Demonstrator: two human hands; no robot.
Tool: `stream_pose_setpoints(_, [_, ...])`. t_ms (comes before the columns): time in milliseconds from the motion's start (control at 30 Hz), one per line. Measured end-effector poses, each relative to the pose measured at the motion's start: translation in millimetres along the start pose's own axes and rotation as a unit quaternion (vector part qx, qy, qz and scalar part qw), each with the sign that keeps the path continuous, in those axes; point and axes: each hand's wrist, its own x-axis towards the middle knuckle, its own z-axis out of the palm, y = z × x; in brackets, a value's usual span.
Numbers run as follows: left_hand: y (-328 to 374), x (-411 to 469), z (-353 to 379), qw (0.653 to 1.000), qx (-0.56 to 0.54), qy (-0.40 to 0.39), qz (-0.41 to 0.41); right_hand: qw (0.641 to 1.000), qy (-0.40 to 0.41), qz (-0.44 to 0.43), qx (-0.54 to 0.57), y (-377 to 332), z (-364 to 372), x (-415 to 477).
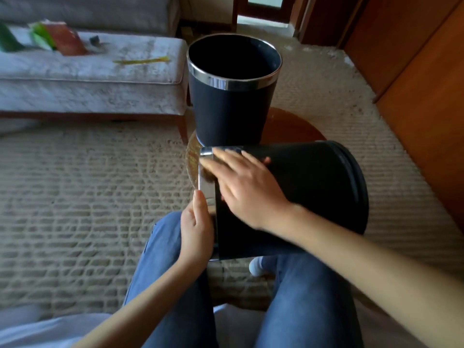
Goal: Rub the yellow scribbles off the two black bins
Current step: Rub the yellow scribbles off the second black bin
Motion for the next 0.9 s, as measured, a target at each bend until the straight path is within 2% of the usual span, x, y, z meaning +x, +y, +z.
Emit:
stream_pose_setpoints(67, [-7.9,-12.5,-6.0,1.000,0.010,-0.001,0.000,0.991,-0.109,0.074,0.021,13.1,1.8,50.7])
stream_pose_setpoints(133, [-17.0,-21.1,-13.8,1.000,0.017,-0.012,0.008,0.954,-0.229,0.172,0.088,26.6,9.4,96.5])
stream_pose_setpoints(200, [-22.7,-25.0,-16.5,1.000,0.017,-0.018,0.009,0.923,-0.285,0.227,0.125,32.6,12.0,120.8])
stream_pose_setpoints(233, [-23.5,-24.6,-16.3,1.000,0.016,-0.016,0.006,0.922,-0.298,0.220,0.114,34.3,12.9,122.4])
stream_pose_setpoints(300, [-23.1,-21.5,-14.8,1.000,0.014,-0.010,0.008,0.946,-0.275,0.141,0.095,34.6,10.0,105.1])
stream_pose_setpoints(433, [-27.3,-19.8,-15.2,0.999,0.013,-0.008,0.030,0.994,-0.077,-0.022,0.077,4.0,-3.7,30.3])
stream_pose_setpoints(533, [-30.5,-19.3,-13.4,0.999,-0.007,-0.021,0.050,0.989,-0.037,-0.141,0.032,-5.7,3.1,-12.1])
stream_pose_setpoints(600, [-34.0,-20.4,-16.1,0.997,-0.001,-0.047,0.053,0.983,-0.033,-0.178,0.028,-7.8,4.8,-28.5])
stream_pose_setpoints(667, [-29.7,-21.1,-19.7,0.995,0.014,-0.085,0.058,0.982,-0.018,-0.185,0.039,-4.4,4.1,-36.5])
stream_pose_setpoints(733, [-12.3,-8.7,-20.3,0.993,-0.001,-0.117,0.032,0.987,0.003,-0.156,0.040,6.7,0.1,-37.4])
stream_pose_setpoints(800, [11.2,20.8,-11.2,0.992,-0.007,-0.125,-0.020,0.993,0.044,-0.096,0.051,25.9,-10.1,-34.8])
stream_pose_setpoints(900, [33.6,68.9,5.6,0.987,0.076,-0.120,-0.079,0.990,0.103,0.009,0.094,58.7,-33.1,-34.7])
